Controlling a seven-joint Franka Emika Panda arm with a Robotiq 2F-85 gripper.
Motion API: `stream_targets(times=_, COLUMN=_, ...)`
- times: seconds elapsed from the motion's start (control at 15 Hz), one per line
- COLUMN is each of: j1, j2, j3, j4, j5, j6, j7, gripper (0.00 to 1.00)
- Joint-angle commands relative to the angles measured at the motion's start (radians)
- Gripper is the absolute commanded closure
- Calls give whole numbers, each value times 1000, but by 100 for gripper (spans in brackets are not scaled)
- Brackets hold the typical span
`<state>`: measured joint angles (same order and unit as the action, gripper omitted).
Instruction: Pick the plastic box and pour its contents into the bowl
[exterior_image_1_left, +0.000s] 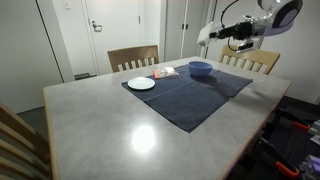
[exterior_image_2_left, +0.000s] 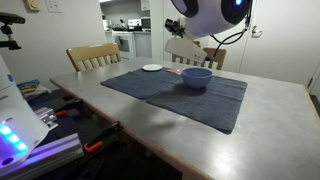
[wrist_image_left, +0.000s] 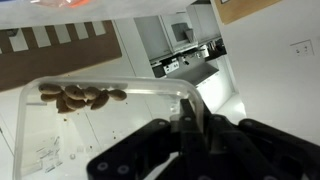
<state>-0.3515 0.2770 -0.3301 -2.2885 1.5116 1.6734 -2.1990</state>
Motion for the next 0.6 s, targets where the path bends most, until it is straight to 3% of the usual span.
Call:
stream_targets(times=0.0, j1=-32, j2=8, j3=-16, j4=-16, j5=12, j6=-101, j7=1, gripper=98)
stream_targets(times=0.53, j1=-57, j2=143, j3=-14, j4=44, j5=27, j6=-309, j7=-19, gripper=98)
